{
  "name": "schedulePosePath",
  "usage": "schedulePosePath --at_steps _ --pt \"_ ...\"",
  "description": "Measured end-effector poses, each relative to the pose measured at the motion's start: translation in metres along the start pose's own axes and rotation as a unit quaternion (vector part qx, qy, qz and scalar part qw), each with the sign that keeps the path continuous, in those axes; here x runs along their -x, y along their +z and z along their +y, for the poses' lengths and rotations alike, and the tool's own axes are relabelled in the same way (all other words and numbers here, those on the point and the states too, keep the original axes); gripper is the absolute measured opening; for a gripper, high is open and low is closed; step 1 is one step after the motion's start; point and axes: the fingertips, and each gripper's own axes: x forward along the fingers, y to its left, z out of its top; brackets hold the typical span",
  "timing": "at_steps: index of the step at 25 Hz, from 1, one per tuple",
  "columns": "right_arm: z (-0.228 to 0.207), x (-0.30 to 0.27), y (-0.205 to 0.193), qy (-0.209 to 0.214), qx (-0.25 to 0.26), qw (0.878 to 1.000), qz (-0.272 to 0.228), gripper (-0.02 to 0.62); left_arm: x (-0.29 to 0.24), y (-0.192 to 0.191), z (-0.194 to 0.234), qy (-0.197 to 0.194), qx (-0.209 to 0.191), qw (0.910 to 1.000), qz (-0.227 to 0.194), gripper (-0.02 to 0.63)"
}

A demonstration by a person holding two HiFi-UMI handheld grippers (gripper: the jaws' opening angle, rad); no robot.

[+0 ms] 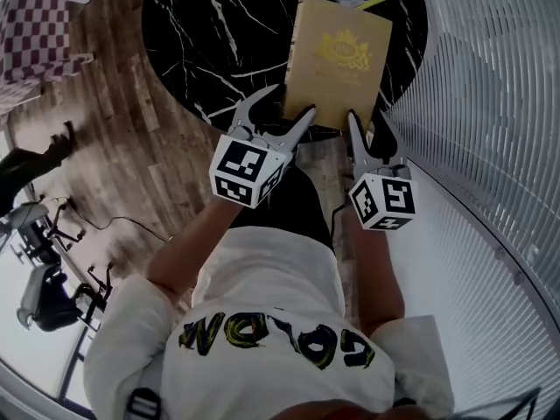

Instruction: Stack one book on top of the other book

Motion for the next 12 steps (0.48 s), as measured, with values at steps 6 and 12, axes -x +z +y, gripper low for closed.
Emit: schedulePosePath --at_steps 6,12 --pt "-0.014 -0.008 -0.012 -0.003 -0.012 1.0 0.008 0.192 -0.016 -0.01 0.001 -0.002 0.001 0.9999 0.013 0.259" --pt "-0.021 -0.021 -0.027 -0.001 -0.022 1.0 0.015 0.192 -0.029 -0.023 0.01 0.001 0.005 0.9998 0.021 0.259"
